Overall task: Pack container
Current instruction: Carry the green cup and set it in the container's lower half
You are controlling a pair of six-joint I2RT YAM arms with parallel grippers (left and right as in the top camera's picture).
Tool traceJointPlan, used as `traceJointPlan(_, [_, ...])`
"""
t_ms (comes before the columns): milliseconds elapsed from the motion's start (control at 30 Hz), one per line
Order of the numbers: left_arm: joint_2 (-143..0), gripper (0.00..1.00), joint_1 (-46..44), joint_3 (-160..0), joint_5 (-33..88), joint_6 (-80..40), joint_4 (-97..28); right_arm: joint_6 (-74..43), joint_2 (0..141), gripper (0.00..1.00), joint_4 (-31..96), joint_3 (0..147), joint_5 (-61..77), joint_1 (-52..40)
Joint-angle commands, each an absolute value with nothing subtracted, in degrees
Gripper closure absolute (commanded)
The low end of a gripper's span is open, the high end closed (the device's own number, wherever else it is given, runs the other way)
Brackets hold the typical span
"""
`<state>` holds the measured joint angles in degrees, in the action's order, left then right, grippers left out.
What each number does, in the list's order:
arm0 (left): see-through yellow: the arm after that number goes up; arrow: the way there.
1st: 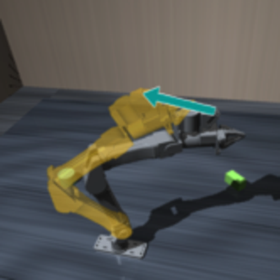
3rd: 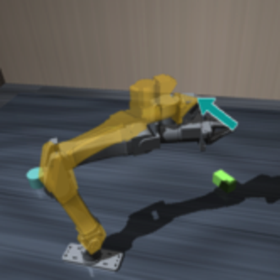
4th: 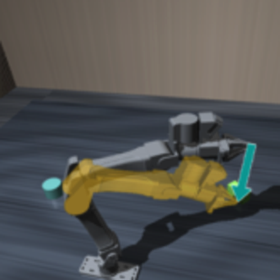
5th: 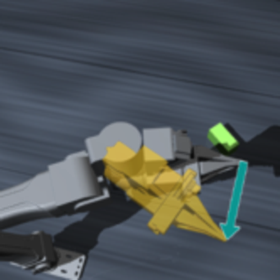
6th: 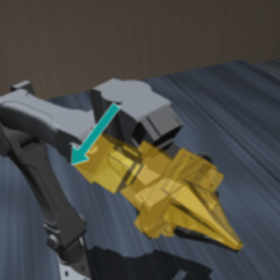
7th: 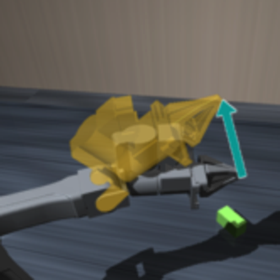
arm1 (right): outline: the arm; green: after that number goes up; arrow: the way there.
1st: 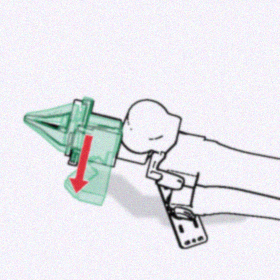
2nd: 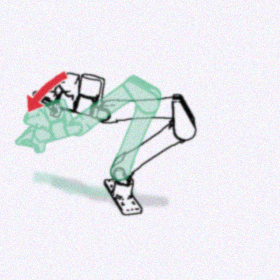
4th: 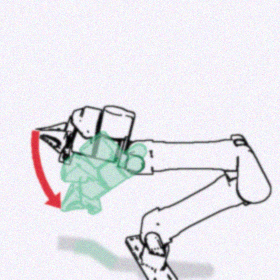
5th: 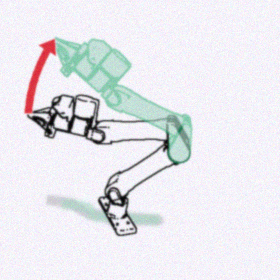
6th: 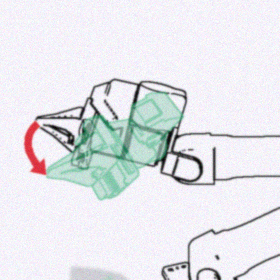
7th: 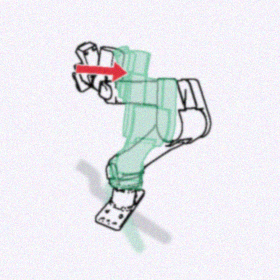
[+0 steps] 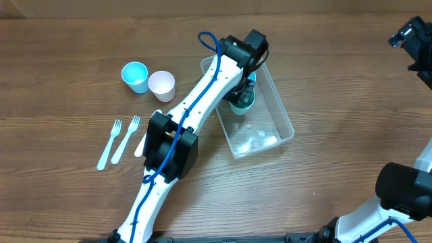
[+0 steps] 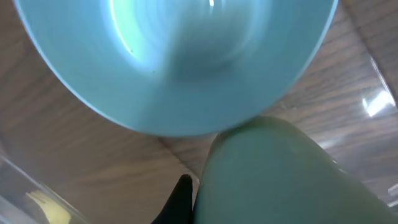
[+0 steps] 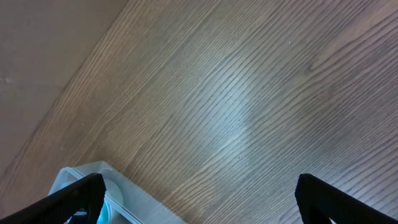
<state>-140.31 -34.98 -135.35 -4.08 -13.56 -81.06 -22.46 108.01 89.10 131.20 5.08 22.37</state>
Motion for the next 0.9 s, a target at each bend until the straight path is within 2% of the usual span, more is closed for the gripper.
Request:
traceJointPlan(0, [-139.8, 0.96, -35.0, -135.4, -1.0, -14.0, -82.8, -22.8, 107.2, 0.0, 88.8, 131.4, 4.8, 22.3])
traceJointPlan(67, [-139.8, 0.94, -35.2, -135.3, -1.0, -14.0, -82.8, -22.8, 107.2, 0.0, 88.8, 131.4, 4.8, 22.3])
traceJointPlan(200, [-139.8, 0.8, -35.3, -135.3, -0.9, -15.1, -82.5, -22.8, 107.2, 0.0, 88.8, 131.4, 4.8, 22.3])
traceJointPlan(300, [-139.8, 0.76, -35.3, -135.6, -0.8, -15.5, -82.4, -22.8, 107.2, 0.0, 88.8, 131.4, 4.8, 22.3])
traceJointPlan(467, [-139.0, 0.77, -35.2, -138.7, -0.7, -15.4, -84.7, -22.8, 107.2, 0.0, 88.8, 131.4, 4.8, 22.3])
traceJointPlan(600, [-137.3, 0.73, -35.4, -146.1, 0.1, -15.4, -89.6, -22.8, 107.2, 0.0, 88.8, 131.4, 4.8, 22.3])
traceJointPlan(767, [-133.7, 0.46, -37.0, -153.4, 2.7, -15.8, -94.1, -22.8, 107.2, 0.0, 88.8, 131.4, 4.8, 22.3])
traceJointPlan(800, [-133.4, 0.45, -37.4, -153.5, 2.9, -16.4, -93.2, -22.8, 107.2, 0.0, 88.8, 131.4, 4.8, 22.3])
traceJointPlan(867, [-133.4, 0.51, -38.5, -153.4, 4.0, -16.6, -90.3, -22.8, 107.2, 0.0, 88.8, 131.4, 4.8, 22.3])
